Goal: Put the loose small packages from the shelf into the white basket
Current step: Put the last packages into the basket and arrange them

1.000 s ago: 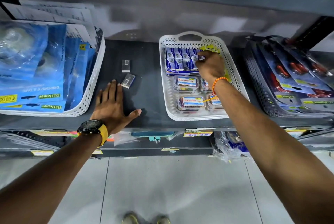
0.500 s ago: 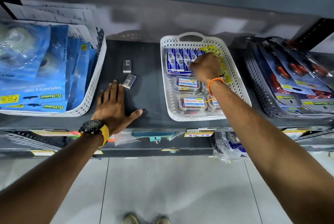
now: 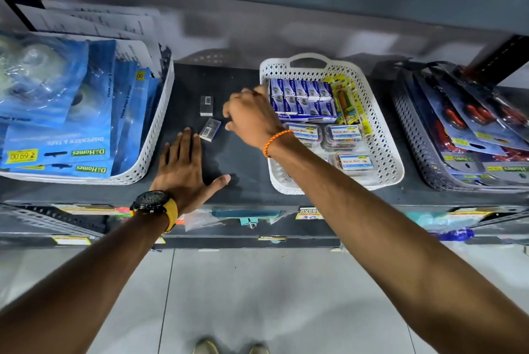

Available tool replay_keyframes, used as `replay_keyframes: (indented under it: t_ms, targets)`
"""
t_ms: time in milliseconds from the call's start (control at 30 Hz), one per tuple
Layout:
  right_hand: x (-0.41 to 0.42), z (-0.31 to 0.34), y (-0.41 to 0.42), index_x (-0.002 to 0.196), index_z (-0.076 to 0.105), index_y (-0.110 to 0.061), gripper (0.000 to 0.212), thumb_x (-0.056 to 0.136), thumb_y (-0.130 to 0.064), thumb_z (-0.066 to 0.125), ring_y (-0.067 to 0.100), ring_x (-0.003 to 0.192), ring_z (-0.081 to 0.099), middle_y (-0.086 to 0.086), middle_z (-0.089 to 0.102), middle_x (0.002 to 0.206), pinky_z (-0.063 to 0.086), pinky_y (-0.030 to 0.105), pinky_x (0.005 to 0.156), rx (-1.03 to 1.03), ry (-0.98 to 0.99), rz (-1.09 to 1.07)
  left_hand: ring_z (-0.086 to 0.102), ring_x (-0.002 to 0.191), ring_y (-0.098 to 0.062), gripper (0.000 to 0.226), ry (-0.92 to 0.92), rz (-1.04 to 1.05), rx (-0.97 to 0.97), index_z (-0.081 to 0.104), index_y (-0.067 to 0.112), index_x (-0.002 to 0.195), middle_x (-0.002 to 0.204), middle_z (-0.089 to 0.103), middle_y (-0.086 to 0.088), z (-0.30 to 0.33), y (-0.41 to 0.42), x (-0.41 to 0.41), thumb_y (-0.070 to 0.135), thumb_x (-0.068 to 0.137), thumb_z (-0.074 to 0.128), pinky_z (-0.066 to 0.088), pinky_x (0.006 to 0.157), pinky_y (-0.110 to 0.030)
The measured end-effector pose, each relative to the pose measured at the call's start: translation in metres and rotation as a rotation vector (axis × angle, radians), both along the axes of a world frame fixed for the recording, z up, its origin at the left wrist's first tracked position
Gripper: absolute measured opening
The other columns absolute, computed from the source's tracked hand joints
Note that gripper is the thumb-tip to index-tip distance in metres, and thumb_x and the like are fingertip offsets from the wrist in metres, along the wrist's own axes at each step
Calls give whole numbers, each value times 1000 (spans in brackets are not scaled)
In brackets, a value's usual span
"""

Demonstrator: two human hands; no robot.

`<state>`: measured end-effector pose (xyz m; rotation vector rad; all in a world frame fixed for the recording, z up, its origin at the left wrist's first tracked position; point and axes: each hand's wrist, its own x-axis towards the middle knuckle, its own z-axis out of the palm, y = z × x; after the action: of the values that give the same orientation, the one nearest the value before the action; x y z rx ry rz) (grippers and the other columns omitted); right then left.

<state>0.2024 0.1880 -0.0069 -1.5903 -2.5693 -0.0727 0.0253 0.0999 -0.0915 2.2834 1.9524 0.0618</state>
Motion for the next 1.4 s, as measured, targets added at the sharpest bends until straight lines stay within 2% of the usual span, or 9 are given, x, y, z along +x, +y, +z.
replay_keyframes:
  t_ms: [300, 500, 600, 700, 833, 967, 1133, 1233, 1400]
  targets:
    - [-25, -17, 11, 109, 70, -24, 46, 68, -38, 85, 25, 106, 66, 2, 71, 111, 35, 42, 91, -211, -36, -41, -4, 157, -29, 115, -23, -11, 1, 6, 18, 162, 170, -4, -15, 3, -1, 0, 92, 74, 19, 2, 127, -50]
    - [-25, -15, 7, 109, 69, -13, 41, 73, -26, 84, 34, 105, 67, 13, 71, 112, 51, 38, 89, -200, 51, -64, -3, 157, -30, 115, -21, -12, 8, 6, 19, 162, 170, -4, -16, 5, -2, 1, 91, 74, 18, 1, 127, -50]
    - [-18, -12, 5, 123, 62, -14, 55, 72, -23, 82, 38, 107, 64, 16, 65, 115, 52, 38, 88, -223, 130, -67, -4, 157, -30, 115, -24, -11, 4, 5, 19, 162, 170, -5, -15, 5, -2, 1, 91, 74, 17, 0, 127, -49]
    - [-7, -2, 3, 127, 64, -27, 61, 68, -29, 81, 29, 102, 63, 7, 58, 112, 51, 31, 88, -255, 430, -120, -6, 157, -29, 115, -20, -10, -2, 4, 20, 162, 170, -6, -14, 5, -1, 2, 91, 73, 16, 0, 127, -49]
    - [10, 9, -2, 103, 73, -24, 36, 67, -26, 77, 10, 78, 67, -9, 68, 85, 58, 32, 83, -288, 979, -201, -10, 157, -27, 115, -4, -5, -23, 0, 21, 162, 170, -11, -12, 4, 0, 1, 92, 72, 14, -3, 127, -47]
    - [41, 12, -14, 89, 64, -21, 26, 75, -7, 81, 8, 72, 60, -1, 65, 82, 51, 22, 76, -344, 1221, -257, -8, 157, -30, 114, -7, -19, -6, 2, 20, 163, 170, -9, -14, 1, 0, -1, 91, 75, 15, -2, 127, -49]
    - [82, 8, -26, 87, 64, -18, 31, 75, 4, 82, 6, 86, 66, -4, 69, 99, 54, 21, 83, -398, 1297, -265, -5, 157, -31, 113, -13, -28, 6, 3, 19, 163, 170, -8, -14, 1, -1, -1, 91, 76, 14, -1, 126, -50]
    - [98, 8, -29, 90, 65, -19, 38, 70, 6, 85, 9, 89, 65, -2, 69, 108, 55, 21, 78, -426, 1288, -292, -5, 157, -31, 113, -4, -26, 5, 1, 19, 163, 170, -7, -14, 0, 0, -2, 91, 76, 13, 0, 126, -51]
    - [121, 14, -29, 124, 64, -13, 62, 70, 11, 82, -6, 79, 68, 1, 70, 116, 57, 16, 72, -401, 1154, -361, -3, 157, -32, 114, 4, -24, 10, 2, 18, 162, 171, -6, -14, -3, 0, -2, 92, 76, 12, 2, 126, -52]
